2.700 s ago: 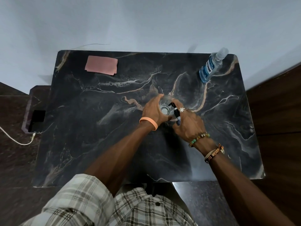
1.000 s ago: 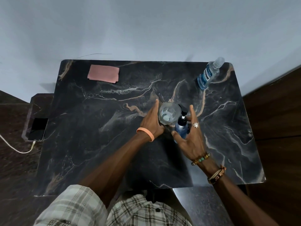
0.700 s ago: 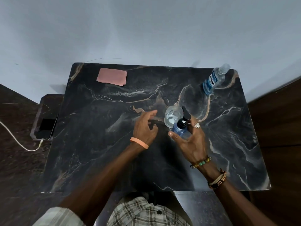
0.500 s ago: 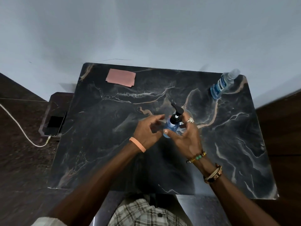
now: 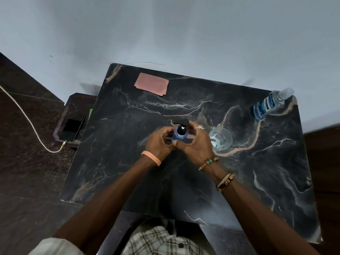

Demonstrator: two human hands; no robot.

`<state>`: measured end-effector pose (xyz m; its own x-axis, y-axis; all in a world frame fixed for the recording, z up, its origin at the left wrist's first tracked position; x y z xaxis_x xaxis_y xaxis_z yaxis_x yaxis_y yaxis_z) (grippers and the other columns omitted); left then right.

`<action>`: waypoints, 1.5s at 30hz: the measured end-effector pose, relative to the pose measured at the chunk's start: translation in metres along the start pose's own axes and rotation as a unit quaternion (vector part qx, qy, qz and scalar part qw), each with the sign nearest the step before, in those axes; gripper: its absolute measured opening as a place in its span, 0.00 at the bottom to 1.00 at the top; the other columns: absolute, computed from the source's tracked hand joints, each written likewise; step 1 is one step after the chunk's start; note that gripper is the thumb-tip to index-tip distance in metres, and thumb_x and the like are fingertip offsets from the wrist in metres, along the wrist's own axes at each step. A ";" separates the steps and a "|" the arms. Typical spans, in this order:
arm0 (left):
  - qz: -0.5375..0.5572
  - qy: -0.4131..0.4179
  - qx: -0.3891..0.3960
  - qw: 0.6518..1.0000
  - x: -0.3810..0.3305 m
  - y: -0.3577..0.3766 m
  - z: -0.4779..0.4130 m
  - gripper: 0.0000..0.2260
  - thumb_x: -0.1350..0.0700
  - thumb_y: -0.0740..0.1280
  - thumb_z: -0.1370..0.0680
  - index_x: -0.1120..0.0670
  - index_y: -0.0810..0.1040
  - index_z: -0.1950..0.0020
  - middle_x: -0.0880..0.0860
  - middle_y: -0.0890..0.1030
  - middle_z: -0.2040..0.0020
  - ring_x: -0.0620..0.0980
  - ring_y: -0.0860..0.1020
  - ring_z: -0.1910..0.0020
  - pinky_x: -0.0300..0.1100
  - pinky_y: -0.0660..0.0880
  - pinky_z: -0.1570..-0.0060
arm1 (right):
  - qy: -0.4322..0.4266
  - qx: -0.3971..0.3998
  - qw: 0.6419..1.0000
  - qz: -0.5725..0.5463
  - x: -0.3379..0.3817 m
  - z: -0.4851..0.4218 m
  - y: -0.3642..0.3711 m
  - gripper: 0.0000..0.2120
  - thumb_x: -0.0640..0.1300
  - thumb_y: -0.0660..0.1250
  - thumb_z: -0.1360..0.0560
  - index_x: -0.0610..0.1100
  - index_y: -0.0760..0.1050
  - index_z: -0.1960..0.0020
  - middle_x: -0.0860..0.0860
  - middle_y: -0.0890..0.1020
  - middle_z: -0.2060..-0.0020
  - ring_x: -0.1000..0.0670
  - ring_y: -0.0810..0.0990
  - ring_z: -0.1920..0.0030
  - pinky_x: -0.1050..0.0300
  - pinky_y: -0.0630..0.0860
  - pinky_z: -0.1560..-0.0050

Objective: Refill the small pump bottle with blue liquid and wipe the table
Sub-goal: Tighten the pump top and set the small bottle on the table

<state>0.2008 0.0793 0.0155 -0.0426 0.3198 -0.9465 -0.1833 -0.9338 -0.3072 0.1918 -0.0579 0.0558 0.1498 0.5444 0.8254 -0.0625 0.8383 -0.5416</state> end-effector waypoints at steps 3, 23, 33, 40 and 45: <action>-0.036 -0.004 -0.036 0.999 0.007 -0.006 -0.007 0.19 0.56 0.78 0.34 0.51 0.78 0.45 0.46 0.82 0.49 0.41 0.80 0.50 0.35 0.77 0.49 | 0.021 0.003 1.000 0.003 -0.006 -0.011 0.010 0.26 0.46 0.79 0.36 0.45 0.77 0.40 0.50 0.82 0.48 0.52 0.81 0.48 0.55 0.79 0.47; -0.041 -0.073 -0.006 0.996 0.012 -0.007 -0.196 0.20 0.69 0.66 0.27 0.58 0.76 0.36 0.58 0.80 0.40 0.56 0.78 0.41 0.48 0.75 0.40 | 0.019 -0.057 0.996 0.061 -0.005 -0.210 -0.004 0.22 0.36 0.77 0.34 0.42 0.79 0.41 0.47 0.82 0.45 0.50 0.80 0.46 0.56 0.79 0.44; -0.064 -0.107 0.007 0.992 0.039 0.006 -0.223 0.26 0.71 0.68 0.28 0.56 0.73 0.32 0.55 0.79 0.38 0.55 0.76 0.38 0.53 0.75 0.39 | 0.030 -0.052 0.995 0.076 -0.026 -0.239 0.008 0.20 0.36 0.74 0.31 0.42 0.78 0.41 0.46 0.82 0.45 0.48 0.80 0.45 0.60 0.77 0.48; -0.071 -0.126 -0.007 0.989 0.048 0.007 -0.216 0.30 0.70 0.68 0.28 0.57 0.66 0.27 0.56 0.72 0.31 0.55 0.71 0.32 0.51 0.72 0.35 | 0.032 -0.019 0.995 0.096 -0.033 -0.239 0.012 0.27 0.34 0.71 0.30 0.43 0.71 0.32 0.46 0.78 0.38 0.45 0.76 0.37 0.51 0.75 0.38; -0.046 -0.121 -0.046 0.991 0.044 0.003 -0.187 0.27 0.71 0.64 0.26 0.56 0.67 0.28 0.56 0.74 0.33 0.54 0.76 0.37 0.49 0.75 0.38 | 0.043 -0.031 0.987 0.150 -0.043 -0.223 -0.018 0.34 0.27 0.64 0.31 0.47 0.67 0.28 0.47 0.73 0.32 0.47 0.72 0.33 0.52 0.72 0.34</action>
<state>0.3821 0.0603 -0.0456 -0.2655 0.4233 -0.8662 -0.1082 -0.9059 -0.4095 0.4065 -0.1025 -0.0054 0.2167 0.7617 0.6106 -0.0558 0.6341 -0.7712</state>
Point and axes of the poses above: each hand's wrist, its own z-axis away from the middle knuckle, its own y-axis out of the palm, x = y × z, the point moved 9 cm from there along -z, towards the middle knuckle
